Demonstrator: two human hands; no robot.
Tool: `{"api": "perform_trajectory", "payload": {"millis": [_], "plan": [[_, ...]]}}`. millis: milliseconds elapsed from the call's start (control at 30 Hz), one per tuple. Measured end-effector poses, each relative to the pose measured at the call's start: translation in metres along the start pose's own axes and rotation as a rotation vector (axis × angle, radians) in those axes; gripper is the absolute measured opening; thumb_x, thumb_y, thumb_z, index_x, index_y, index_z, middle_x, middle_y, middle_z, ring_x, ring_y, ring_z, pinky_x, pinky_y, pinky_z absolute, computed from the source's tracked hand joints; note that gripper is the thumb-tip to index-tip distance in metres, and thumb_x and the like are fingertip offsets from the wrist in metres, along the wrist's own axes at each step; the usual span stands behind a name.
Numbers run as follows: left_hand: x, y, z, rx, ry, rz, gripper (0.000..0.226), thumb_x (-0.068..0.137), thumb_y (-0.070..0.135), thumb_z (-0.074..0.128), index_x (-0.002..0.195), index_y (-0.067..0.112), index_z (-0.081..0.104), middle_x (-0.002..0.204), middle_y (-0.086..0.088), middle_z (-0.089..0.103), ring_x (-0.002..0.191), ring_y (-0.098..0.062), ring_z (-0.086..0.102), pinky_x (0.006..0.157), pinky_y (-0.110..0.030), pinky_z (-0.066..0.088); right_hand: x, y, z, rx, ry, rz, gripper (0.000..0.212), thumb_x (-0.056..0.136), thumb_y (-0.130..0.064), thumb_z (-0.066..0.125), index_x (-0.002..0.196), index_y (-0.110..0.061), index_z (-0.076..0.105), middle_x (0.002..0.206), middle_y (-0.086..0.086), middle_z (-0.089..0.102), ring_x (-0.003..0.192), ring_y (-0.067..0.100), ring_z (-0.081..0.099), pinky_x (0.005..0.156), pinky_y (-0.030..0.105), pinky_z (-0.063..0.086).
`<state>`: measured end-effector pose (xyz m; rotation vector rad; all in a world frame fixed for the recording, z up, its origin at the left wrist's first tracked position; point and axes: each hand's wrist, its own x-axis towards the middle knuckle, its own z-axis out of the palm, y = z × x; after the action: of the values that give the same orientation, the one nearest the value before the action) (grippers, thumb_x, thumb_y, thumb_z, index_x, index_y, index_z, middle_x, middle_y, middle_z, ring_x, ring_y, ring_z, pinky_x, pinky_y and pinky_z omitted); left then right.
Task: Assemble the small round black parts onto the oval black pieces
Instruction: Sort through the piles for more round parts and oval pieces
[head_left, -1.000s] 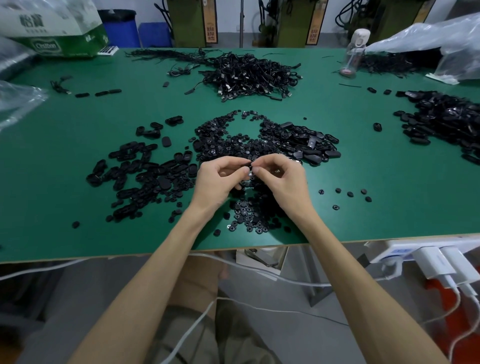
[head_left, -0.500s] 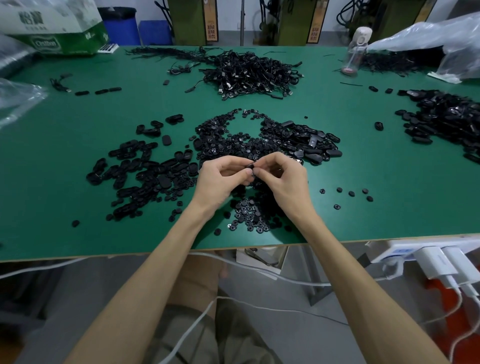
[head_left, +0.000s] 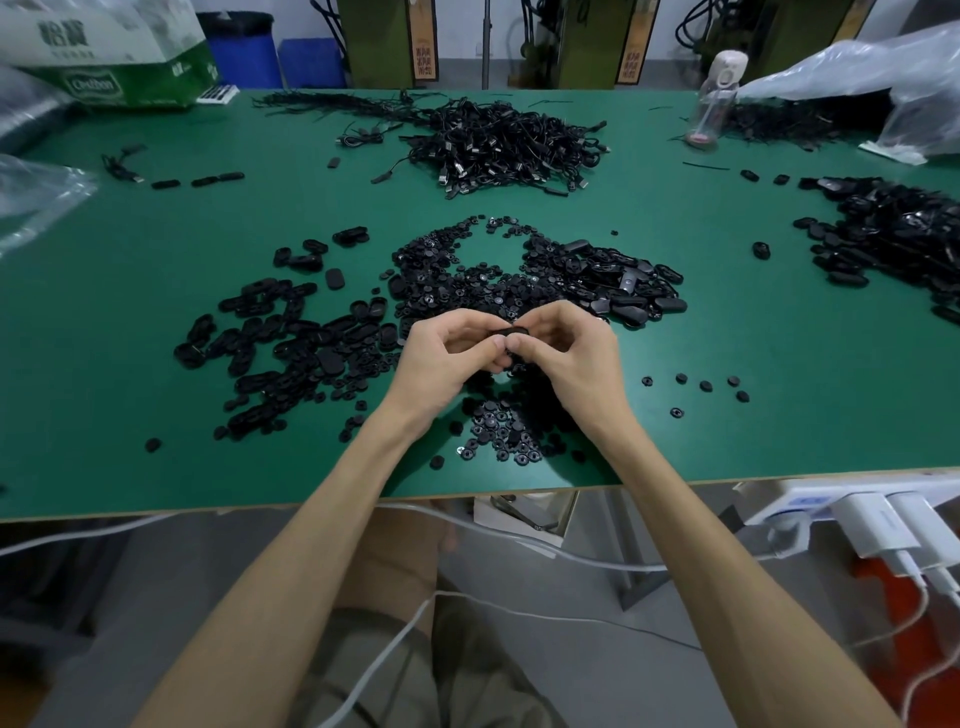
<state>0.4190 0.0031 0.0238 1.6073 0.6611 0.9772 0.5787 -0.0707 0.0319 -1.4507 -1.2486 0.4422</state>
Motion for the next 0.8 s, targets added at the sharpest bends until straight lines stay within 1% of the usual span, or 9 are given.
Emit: {"api": "perform_trajectory", "payload": {"millis": [133,200,300,400,500,533,600,667,800], "plan": [[0.0006,-0.0011,0.0010,0.014,-0.017,-0.008,0.020,0.093,0.001,0.073,0.111,-0.007,0.071,0.096,-0.022,0.077,0.079,-0.023,0.075,0.075,-0.031,0.062,-0.0003,0.0026,0.0007,0.086,0.004,0.021,0.015,0.084,-0.017,0.085,0.090,-0.009,0.074,0.080,0.004,0.076,0.078,0.026,0.071,0.070,0.035,0.057],[0.0006,-0.0014,0.0010,0.022,-0.013,-0.003,0.020,0.093,0.003,0.074,0.111,-0.005,0.071,0.095,-0.022,0.077,0.079,-0.024,0.076,0.075,-0.031,0.062,-0.0007,0.0031,0.0005,0.112,-0.004,0.025,0.013,0.085,-0.015,0.085,0.089,-0.008,0.075,0.079,0.007,0.076,0.078,0.031,0.070,0.070,0.040,0.057],[0.0009,-0.0017,-0.0001,0.041,-0.008,0.004,0.019,0.092,0.003,0.075,0.110,-0.003,0.072,0.093,-0.020,0.077,0.080,-0.022,0.075,0.075,-0.029,0.061,-0.0006,0.0036,0.0004,0.128,-0.030,0.019,0.010,0.086,-0.013,0.083,0.088,-0.009,0.074,0.079,0.008,0.075,0.073,0.026,0.068,0.071,0.042,0.056],[0.0013,-0.0024,-0.0007,0.047,0.001,0.007,0.018,0.091,0.000,0.075,0.109,0.002,0.073,0.090,-0.019,0.077,0.078,-0.019,0.074,0.076,-0.026,0.059,-0.0001,0.0038,0.0009,0.142,-0.050,0.014,0.009,0.087,-0.011,0.082,0.088,-0.010,0.073,0.080,0.009,0.075,0.076,0.031,0.068,0.075,0.050,0.056],[0.0011,-0.0029,0.0000,0.035,0.009,0.001,0.018,0.091,-0.002,0.074,0.109,0.003,0.074,0.088,-0.016,0.077,0.078,-0.018,0.074,0.076,-0.026,0.060,0.0002,0.0050,0.0008,0.147,-0.046,0.021,0.009,0.088,-0.012,0.082,0.091,-0.011,0.073,0.077,0.002,0.073,0.073,0.021,0.066,0.076,0.051,0.056],[0.0012,-0.0029,0.0000,0.028,0.010,-0.002,0.018,0.092,-0.003,0.073,0.108,0.004,0.074,0.088,-0.015,0.077,0.079,-0.018,0.075,0.077,-0.027,0.060,0.0002,0.0056,0.0010,0.153,-0.046,0.026,0.008,0.088,-0.012,0.081,0.092,-0.011,0.074,0.078,0.002,0.073,0.073,0.022,0.066,0.077,0.052,0.057],[0.0013,-0.0028,-0.0001,0.023,0.012,-0.007,0.019,0.092,-0.003,0.072,0.108,0.007,0.074,0.089,-0.014,0.077,0.080,-0.018,0.075,0.078,-0.028,0.060,0.0002,0.0063,0.0013,0.154,-0.046,0.027,0.006,0.090,-0.012,0.079,0.094,-0.010,0.074,0.081,0.007,0.074,0.076,0.031,0.068,0.078,0.055,0.058],[0.0015,-0.0026,-0.0003,0.027,0.012,-0.010,0.020,0.092,-0.004,0.072,0.109,0.007,0.074,0.090,-0.015,0.078,0.080,-0.018,0.075,0.079,-0.028,0.060,0.0005,0.0065,0.0015,0.143,-0.042,0.024,0.007,0.090,-0.011,0.079,0.095,-0.009,0.074,0.082,0.008,0.075,0.078,0.031,0.069,0.078,0.055,0.058],[0.0013,-0.0021,0.0001,0.036,0.004,-0.007,0.021,0.093,-0.005,0.070,0.112,0.004,0.073,0.090,-0.013,0.078,0.081,-0.016,0.076,0.079,-0.026,0.060,0.0011,0.0066,0.0019,0.143,-0.042,0.028,0.009,0.089,-0.009,0.079,0.095,-0.008,0.073,0.084,0.007,0.075,0.077,0.021,0.068,0.079,0.049,0.060]]}}
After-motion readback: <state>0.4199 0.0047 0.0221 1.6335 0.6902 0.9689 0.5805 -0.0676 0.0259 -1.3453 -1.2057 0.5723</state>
